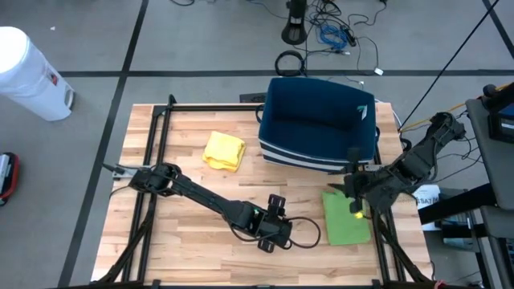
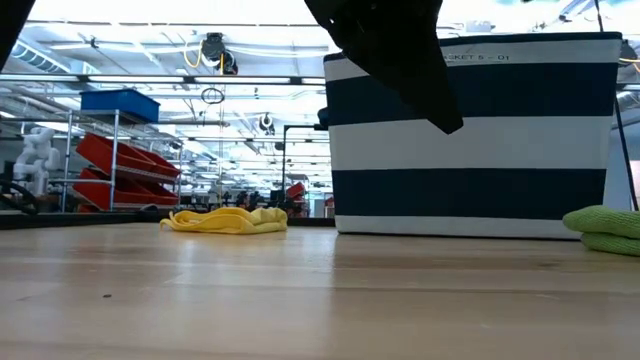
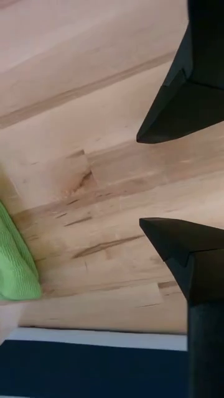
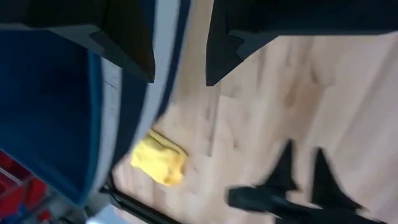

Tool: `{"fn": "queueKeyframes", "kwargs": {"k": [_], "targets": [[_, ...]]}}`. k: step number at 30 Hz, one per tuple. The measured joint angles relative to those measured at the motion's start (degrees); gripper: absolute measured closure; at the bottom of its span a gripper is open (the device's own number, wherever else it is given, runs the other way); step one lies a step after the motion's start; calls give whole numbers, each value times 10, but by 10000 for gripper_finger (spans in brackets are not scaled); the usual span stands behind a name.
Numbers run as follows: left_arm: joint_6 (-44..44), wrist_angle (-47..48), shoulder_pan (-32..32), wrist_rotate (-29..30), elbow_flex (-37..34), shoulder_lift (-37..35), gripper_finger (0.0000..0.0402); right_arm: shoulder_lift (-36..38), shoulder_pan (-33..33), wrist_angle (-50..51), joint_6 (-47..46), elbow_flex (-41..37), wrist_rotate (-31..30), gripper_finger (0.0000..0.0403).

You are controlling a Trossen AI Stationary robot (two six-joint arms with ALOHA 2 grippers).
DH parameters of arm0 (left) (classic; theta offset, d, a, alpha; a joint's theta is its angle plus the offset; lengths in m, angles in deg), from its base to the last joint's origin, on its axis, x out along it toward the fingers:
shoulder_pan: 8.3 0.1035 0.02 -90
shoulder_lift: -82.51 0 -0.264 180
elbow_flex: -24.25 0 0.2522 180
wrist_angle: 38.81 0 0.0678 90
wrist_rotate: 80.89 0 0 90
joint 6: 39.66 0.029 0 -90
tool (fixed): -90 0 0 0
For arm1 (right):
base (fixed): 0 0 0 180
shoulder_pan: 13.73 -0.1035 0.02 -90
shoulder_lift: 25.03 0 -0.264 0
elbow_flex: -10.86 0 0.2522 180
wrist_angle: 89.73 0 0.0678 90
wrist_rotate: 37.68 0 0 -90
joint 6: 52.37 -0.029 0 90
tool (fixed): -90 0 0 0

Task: Fold towel
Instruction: Adjust the blue bin

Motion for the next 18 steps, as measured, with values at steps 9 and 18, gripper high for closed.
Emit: {"fn": "queueKeyframes", "kwargs": {"k": [9,18], "targets": [[-10,0,-2,0,0,0,188,0,77,-24,86,0,-8,271],[-10,-32,-1,-28,0,0,188,0,185,-34,149,0,28,271]]}}
